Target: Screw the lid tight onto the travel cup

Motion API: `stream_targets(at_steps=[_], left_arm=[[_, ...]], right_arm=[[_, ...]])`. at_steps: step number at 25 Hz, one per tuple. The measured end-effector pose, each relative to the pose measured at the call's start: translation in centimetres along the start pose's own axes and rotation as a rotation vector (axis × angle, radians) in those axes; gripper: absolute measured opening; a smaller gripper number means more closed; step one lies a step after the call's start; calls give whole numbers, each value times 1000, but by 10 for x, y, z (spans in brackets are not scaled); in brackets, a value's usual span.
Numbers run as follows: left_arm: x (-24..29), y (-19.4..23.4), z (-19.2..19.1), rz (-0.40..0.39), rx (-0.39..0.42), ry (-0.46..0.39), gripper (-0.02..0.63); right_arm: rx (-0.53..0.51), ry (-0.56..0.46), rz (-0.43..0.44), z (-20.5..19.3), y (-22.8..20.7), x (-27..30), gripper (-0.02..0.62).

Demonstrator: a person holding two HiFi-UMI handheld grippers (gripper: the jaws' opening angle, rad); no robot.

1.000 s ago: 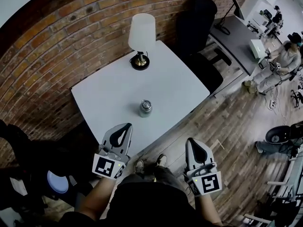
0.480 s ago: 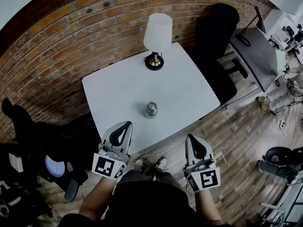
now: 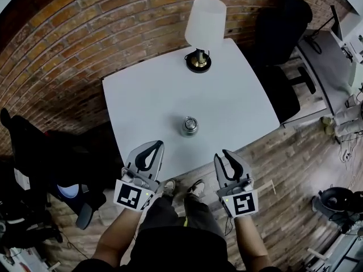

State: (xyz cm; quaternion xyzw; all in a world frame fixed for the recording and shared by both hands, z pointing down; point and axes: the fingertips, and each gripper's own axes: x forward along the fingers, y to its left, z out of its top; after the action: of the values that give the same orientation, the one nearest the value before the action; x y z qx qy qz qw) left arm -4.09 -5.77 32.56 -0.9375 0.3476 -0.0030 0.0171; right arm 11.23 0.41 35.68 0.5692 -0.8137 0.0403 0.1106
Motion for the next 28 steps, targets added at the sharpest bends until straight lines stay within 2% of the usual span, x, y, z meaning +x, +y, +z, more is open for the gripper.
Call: stream_targets(at_steps=[8, 18, 28], left_arm=[[23, 0, -52, 25, -65, 101, 25], [43, 10, -93, 60, -76, 120, 26], [67, -3, -120, 18, -87, 109, 26]], right_arm=[[14, 78, 120, -67, 7, 68, 224], [12, 77, 216, -115, 8, 126, 265], [-24, 95, 302, -142, 19, 157, 334]])
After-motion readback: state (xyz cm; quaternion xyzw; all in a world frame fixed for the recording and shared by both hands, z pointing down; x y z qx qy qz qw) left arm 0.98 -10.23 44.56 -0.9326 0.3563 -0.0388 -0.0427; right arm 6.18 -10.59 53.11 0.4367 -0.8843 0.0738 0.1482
